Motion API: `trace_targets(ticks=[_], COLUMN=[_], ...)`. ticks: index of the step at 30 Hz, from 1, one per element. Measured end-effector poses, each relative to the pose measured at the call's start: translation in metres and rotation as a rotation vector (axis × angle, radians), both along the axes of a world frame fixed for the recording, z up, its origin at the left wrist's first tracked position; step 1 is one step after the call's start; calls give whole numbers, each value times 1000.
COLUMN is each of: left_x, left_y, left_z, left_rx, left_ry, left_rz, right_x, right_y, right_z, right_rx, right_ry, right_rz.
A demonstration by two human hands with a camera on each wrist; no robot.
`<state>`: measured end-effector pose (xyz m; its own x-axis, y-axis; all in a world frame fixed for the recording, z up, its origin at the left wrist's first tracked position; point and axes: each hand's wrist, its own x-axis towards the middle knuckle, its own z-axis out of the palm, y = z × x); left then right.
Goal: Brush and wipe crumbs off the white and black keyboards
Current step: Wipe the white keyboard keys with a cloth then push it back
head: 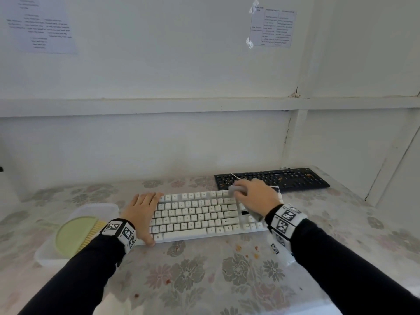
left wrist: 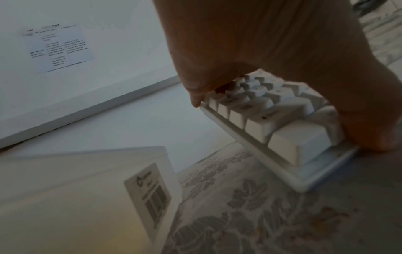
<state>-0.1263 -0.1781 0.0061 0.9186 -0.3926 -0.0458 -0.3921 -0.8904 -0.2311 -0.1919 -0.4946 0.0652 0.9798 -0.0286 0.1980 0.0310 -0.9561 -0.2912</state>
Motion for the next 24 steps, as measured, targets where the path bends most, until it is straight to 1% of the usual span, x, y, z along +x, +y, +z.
trace_targets(ticks=[3, 6, 8, 12, 15, 18, 20, 22, 24], left_x=[0, -1, -2, -2, -3, -3, -3, -3, -4], left_y=[1, 1, 1, 1, 1, 1, 1, 1, 1], left_z=[-1, 0, 0, -1, 0, 0, 0, 0, 1], left_rx=[-10, -16, -16, -18, -7, -7, -18, -32, -49], left_ry=[-5, -6, -9, -8, -16, -22, -16, -1, 8], left_rz=[-3, -3, 0, 8, 11, 10, 11, 18, 18], right_x=[17, 25, 22, 5, -9, -17, -24, -30, -34], right_y=[40, 47, 33, -18, -57, -82, -85, -86, -84], right_z=[-10, -20, -21, -14, -10, -17, -21, -28, -26], right_rx=[-60, -49, -41, -37, -92, -70, -62, -81, -112], right_ry=[-36, -14, -14, -16, 40, 98, 155, 243, 329], right_rz=[107, 114, 76, -36, -192, -343, -350, -331, -354])
